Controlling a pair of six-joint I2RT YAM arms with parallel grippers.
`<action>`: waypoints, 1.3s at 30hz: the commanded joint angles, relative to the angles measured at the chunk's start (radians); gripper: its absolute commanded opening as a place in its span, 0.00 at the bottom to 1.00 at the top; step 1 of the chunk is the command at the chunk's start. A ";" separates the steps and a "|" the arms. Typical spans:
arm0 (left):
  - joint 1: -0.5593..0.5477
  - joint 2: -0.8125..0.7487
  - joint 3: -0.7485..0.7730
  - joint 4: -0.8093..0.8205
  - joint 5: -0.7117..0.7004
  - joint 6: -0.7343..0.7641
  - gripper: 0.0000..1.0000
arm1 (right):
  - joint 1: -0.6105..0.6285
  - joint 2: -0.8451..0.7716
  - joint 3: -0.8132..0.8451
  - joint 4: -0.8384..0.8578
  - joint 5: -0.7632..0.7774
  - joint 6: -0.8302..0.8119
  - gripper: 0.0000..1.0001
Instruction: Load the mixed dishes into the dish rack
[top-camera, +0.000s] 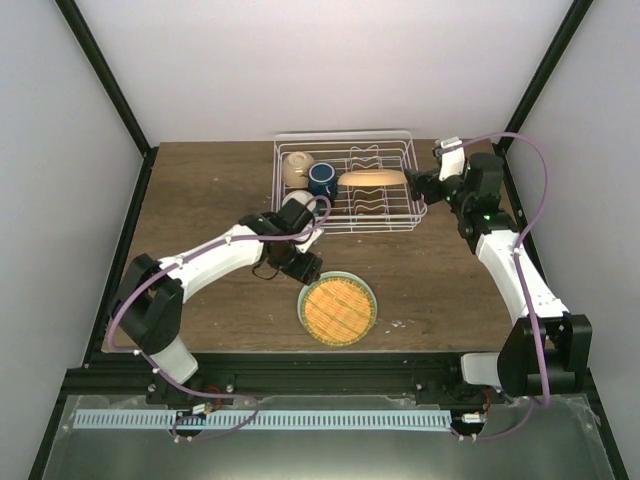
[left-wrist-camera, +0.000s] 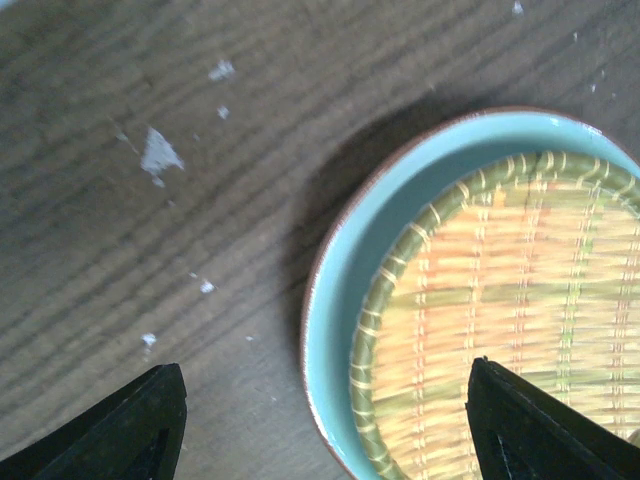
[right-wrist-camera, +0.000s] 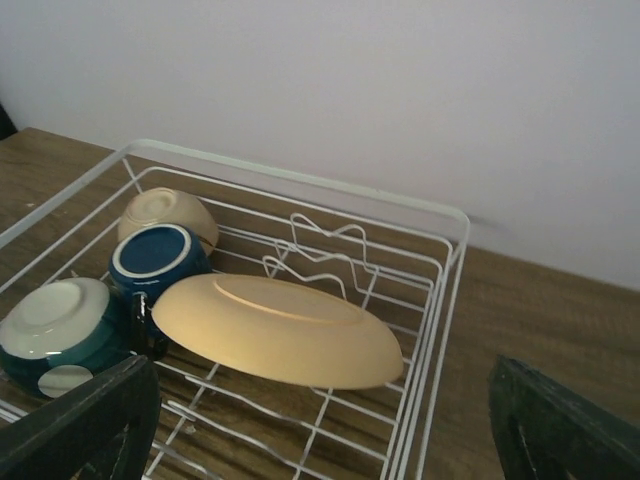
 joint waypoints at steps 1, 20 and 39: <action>-0.040 -0.003 -0.034 0.007 0.020 0.020 0.72 | 0.010 -0.011 0.033 -0.062 0.083 0.066 0.90; -0.063 0.119 -0.094 0.152 0.181 0.060 0.67 | 0.010 -0.047 -0.020 -0.052 0.049 0.016 0.92; -0.059 0.186 -0.159 0.233 0.285 0.080 0.11 | 0.010 -0.036 -0.031 -0.050 0.050 -0.003 0.93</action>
